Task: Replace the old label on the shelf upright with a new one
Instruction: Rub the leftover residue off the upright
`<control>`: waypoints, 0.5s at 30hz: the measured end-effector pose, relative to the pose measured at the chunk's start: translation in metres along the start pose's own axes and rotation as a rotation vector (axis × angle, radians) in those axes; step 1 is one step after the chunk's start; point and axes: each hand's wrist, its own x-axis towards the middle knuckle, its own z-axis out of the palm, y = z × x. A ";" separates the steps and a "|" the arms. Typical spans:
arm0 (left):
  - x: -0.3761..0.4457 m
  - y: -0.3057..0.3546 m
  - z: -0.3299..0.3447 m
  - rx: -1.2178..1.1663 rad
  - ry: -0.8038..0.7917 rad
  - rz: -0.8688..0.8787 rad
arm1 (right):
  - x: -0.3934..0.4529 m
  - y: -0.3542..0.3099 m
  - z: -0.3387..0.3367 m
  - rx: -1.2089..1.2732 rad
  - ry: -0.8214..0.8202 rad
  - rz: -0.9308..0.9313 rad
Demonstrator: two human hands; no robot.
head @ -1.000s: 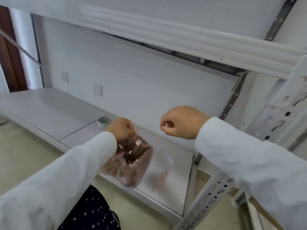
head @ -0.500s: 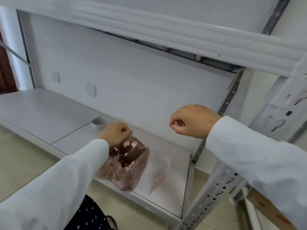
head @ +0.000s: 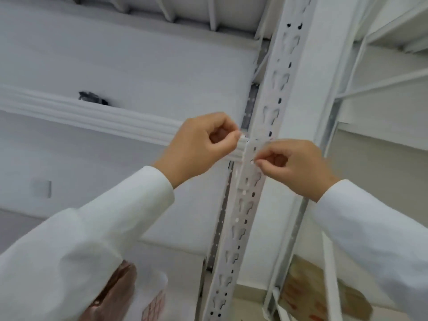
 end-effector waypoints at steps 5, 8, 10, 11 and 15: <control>0.054 0.003 0.038 0.000 -0.116 -0.267 | 0.008 0.033 -0.018 0.023 0.270 0.157; 0.064 -0.005 0.050 0.242 -0.232 -0.331 | 0.010 0.039 -0.012 -0.058 0.294 0.117; 0.065 -0.005 0.050 0.347 -0.253 -0.318 | 0.009 0.039 -0.006 -0.156 0.288 0.048; 0.065 -0.004 0.050 0.373 -0.261 -0.306 | 0.009 0.039 -0.003 -0.198 0.288 0.014; 0.063 -0.003 0.046 0.399 -0.286 -0.283 | 0.009 0.039 0.002 -0.232 0.331 -0.044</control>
